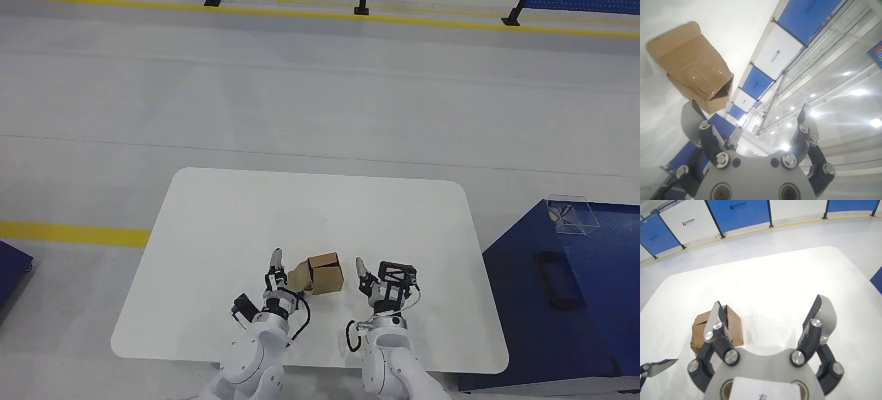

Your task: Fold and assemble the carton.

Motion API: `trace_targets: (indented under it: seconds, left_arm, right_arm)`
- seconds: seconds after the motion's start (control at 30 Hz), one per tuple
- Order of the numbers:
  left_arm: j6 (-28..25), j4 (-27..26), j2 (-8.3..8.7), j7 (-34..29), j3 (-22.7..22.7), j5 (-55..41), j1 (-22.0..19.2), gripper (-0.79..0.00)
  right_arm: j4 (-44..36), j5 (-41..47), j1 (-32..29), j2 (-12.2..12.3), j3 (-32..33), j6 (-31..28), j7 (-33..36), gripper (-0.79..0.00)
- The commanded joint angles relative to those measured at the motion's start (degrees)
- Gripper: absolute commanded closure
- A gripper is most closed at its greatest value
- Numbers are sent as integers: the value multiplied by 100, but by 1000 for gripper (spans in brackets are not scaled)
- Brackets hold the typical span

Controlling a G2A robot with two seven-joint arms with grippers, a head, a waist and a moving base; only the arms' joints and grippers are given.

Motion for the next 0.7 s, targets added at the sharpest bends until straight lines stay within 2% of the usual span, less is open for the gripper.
trace_targets:
  seconds: [0.0,0.17,0.33,0.5,0.67]
  left_arm:
    - [-736,338,-80,-126,221,-109,-46,-785]
    - [-1724,685,-181,-417,522,150,96,-785]
    - [-2268,1293,-323,191,695,686,-148,-785]
    - [-2592,1861,-492,576,872,783,-374,-785]
    - [-2582,2303,-634,764,875,556,-636,-785]
  right_arm:
    - [67,21,38,-14,2,-84,-51,-785]
    - [254,7,249,-60,-32,-308,-40,-785]
    - [541,-12,588,-130,-136,-478,-8,-785]
    - [952,-62,932,-240,-373,-448,19,-785]
    - [1454,-225,1230,-359,-633,-282,49,-785]
